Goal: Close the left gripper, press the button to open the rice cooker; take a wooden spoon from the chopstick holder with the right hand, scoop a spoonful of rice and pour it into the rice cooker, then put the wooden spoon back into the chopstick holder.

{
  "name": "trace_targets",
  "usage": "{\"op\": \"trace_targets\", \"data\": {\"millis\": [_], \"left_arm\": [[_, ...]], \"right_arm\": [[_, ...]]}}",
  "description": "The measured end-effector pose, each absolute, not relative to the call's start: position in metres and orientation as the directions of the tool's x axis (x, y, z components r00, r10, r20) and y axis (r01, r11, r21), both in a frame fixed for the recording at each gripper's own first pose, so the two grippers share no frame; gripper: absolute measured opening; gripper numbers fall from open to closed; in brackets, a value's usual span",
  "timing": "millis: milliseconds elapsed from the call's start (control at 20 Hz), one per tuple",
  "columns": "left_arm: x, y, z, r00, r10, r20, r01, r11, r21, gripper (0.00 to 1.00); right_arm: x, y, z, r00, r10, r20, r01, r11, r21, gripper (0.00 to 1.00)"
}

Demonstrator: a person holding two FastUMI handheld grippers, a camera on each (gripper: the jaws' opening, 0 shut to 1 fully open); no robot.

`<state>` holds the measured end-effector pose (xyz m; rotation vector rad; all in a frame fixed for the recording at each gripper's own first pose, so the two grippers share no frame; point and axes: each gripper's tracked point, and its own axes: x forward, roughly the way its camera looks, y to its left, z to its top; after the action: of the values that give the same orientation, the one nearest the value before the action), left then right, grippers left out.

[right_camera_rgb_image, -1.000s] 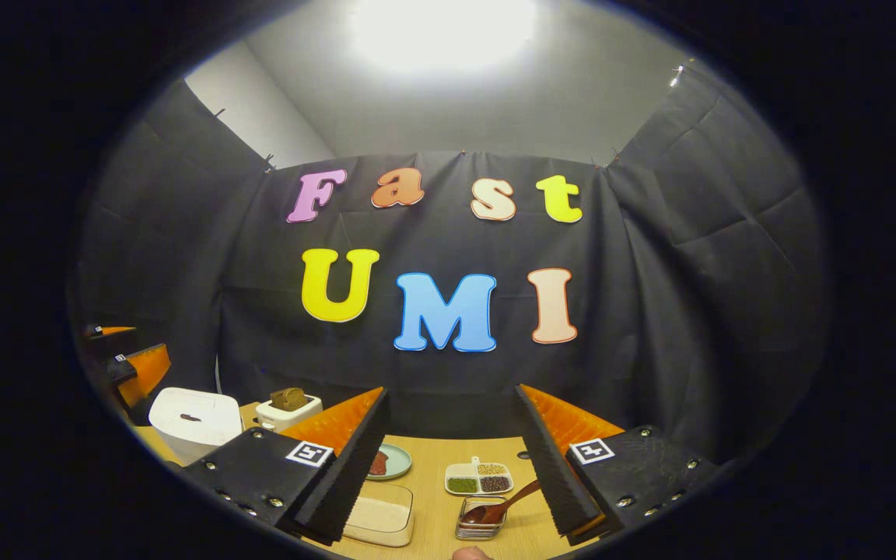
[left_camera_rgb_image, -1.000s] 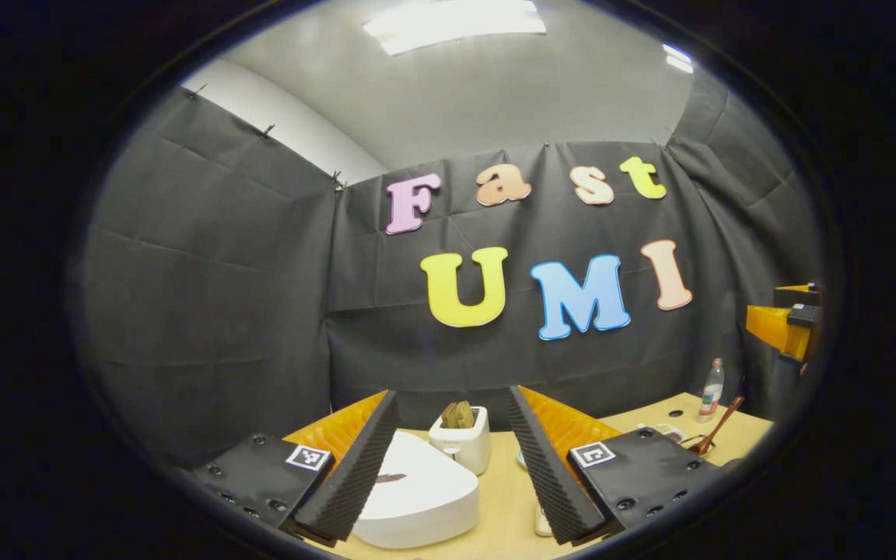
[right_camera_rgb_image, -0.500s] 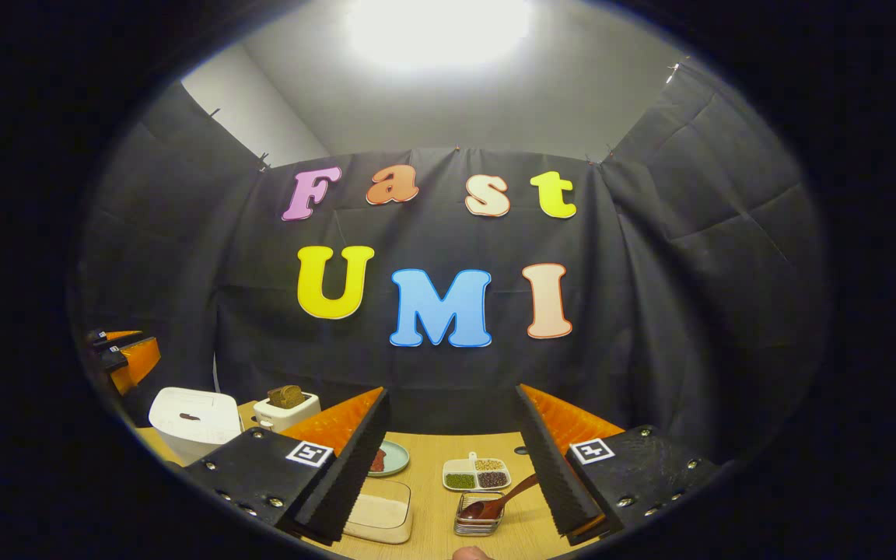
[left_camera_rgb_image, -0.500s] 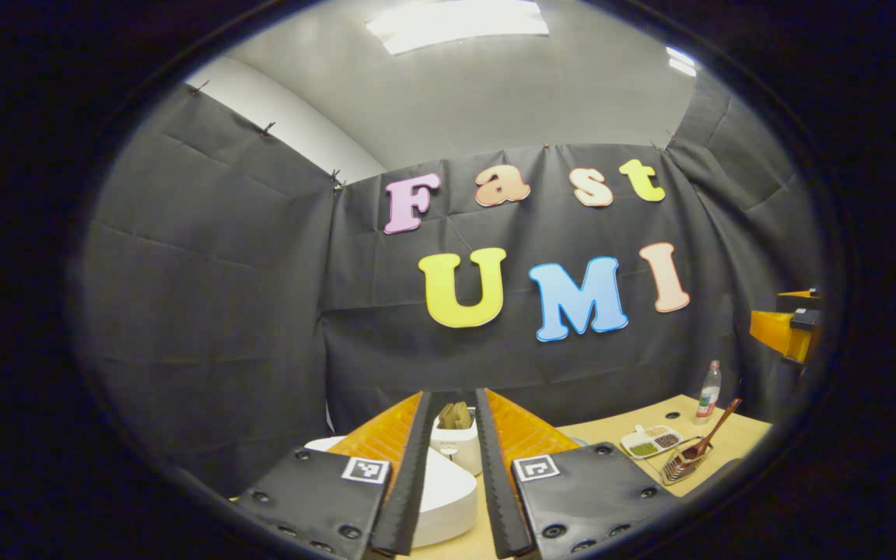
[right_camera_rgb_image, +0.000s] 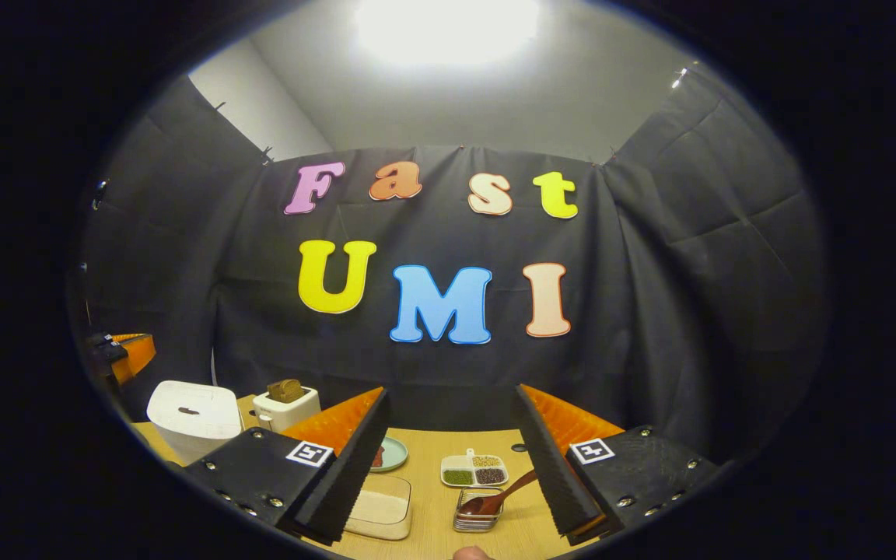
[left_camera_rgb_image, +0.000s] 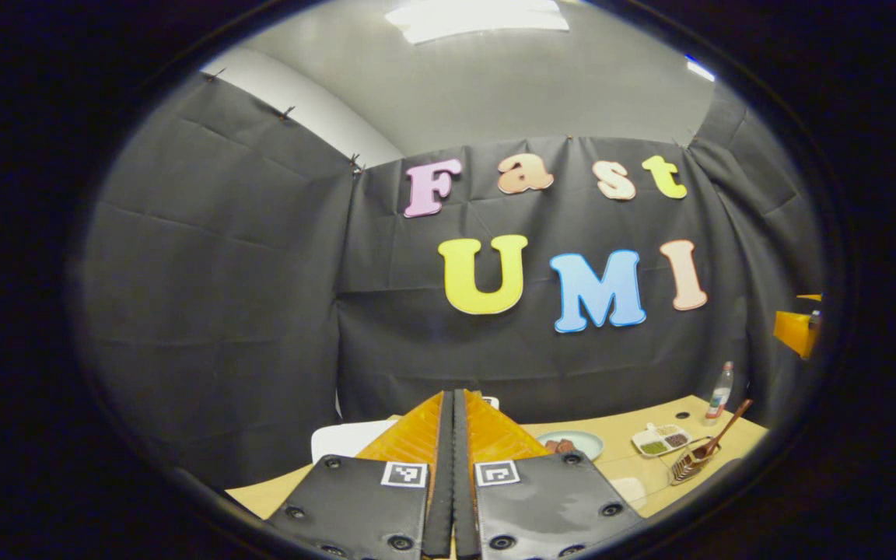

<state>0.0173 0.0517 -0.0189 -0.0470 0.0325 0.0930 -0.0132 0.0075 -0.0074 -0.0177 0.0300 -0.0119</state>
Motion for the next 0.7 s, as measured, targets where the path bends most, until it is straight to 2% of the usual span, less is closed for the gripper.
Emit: {"op": "trace_targets", "data": {"millis": [400,700], "left_arm": [[0.048,0.097,-0.067,0.981,0.136,-0.136,-0.150,0.984,-0.097,0.08],[0.071,0.109,-0.129,0.958,0.108,-0.266,-0.151,0.978,-0.145,0.11]], "right_arm": [[-0.018,0.003,-0.013,0.997,-0.059,-0.057,0.056,0.997,-0.043,0.95],[-0.020,-0.002,-0.021,0.992,-0.099,-0.082,0.093,0.993,-0.076,0.95]]}}
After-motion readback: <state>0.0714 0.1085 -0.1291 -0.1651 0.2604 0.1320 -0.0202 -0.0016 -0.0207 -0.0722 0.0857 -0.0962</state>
